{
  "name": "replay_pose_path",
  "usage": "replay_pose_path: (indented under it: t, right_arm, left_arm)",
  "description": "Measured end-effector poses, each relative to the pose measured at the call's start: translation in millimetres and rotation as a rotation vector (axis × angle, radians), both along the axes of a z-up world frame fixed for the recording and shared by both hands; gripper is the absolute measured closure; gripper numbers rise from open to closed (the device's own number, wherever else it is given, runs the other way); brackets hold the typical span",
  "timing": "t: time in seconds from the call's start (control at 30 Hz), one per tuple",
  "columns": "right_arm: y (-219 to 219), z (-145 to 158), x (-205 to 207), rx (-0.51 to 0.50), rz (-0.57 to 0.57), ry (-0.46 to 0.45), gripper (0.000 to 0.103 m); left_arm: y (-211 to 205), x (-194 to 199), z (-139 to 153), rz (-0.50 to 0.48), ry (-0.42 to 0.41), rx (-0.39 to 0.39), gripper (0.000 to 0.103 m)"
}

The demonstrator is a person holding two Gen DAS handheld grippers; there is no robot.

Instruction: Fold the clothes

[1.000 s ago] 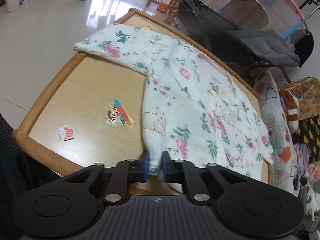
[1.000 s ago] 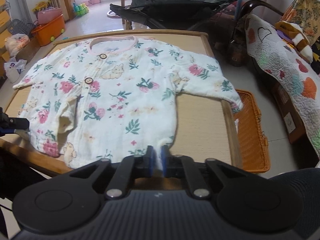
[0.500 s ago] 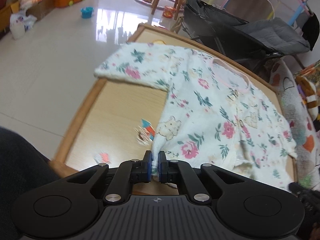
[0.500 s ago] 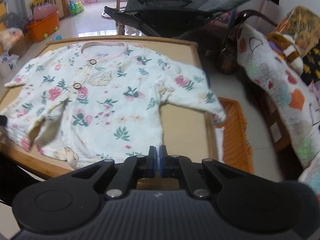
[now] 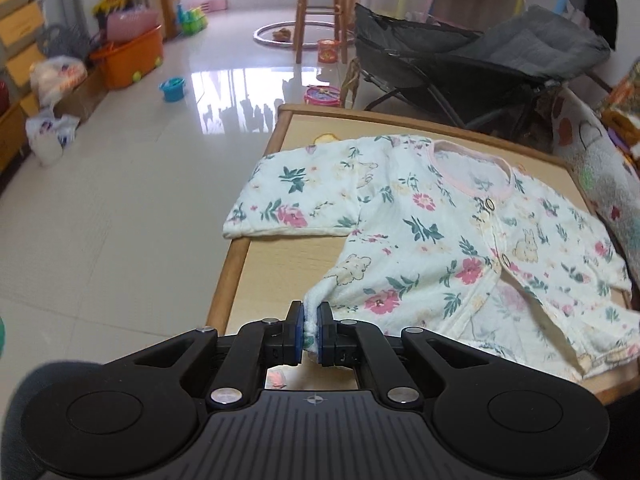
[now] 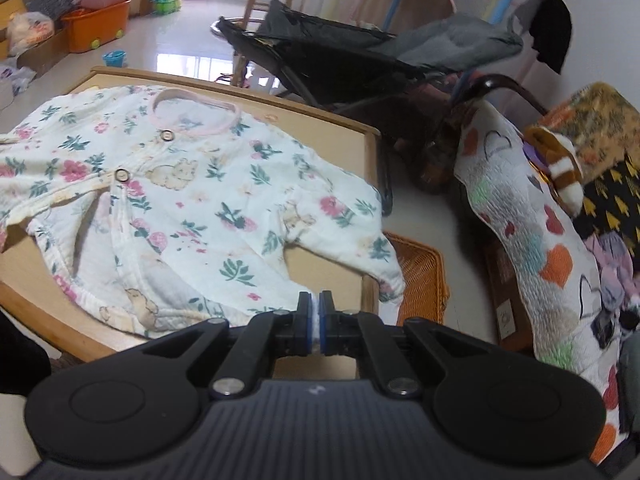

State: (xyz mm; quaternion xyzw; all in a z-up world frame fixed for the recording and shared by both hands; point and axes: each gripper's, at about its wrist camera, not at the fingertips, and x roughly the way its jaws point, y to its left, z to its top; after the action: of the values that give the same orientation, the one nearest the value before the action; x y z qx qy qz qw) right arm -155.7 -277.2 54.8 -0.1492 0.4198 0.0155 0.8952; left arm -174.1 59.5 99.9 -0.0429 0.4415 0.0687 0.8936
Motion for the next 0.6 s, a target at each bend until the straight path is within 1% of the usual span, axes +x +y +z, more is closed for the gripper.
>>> replay_pose_path:
  t: [0.1,0.17,0.23,0.27,0.37,0.43,0.47,0.57,0.6]
  right_arm:
    - [6,-4,1,0.026,0.036,0.052,0.098]
    - [10,-13,0,0.031,0.064,0.101,0.095]
    - [13,-21,-1,0.015,0.082,0.139,0.094]
    - [14,-22,-2,0.005,0.08,0.143,0.093]
    - [14,-11,-8,-0.016,0.055,0.083,0.085]
    - [17,5,-11,0.007,0.079,0.024,0.078]
    - [19,13,-12,0.021,0.094,-0.005,0.078]
    - [39,31,-14,0.052,0.189,-0.051,0.077]
    - [47,33,-14,0.073,0.236,-0.051,0.077]
  left_arm:
    - [-4,1,-3,-0.029,0.03,0.024,0.095]
    - [-4,2,-6,-0.032,0.05,0.017,0.086]
    - [-3,0,-10,-0.022,0.057,0.004,0.085]
    - [-2,-2,-11,-0.014,0.057,-0.005,0.085]
    - [4,-5,-12,0.009,0.047,-0.049,0.085]
    - [8,-4,-12,0.023,0.042,-0.08,0.085]
    - [10,-3,-12,0.031,0.04,-0.097,0.085]
    - [15,-1,-11,0.05,0.032,-0.145,0.085]
    - [16,0,-10,0.054,0.029,-0.157,0.085]
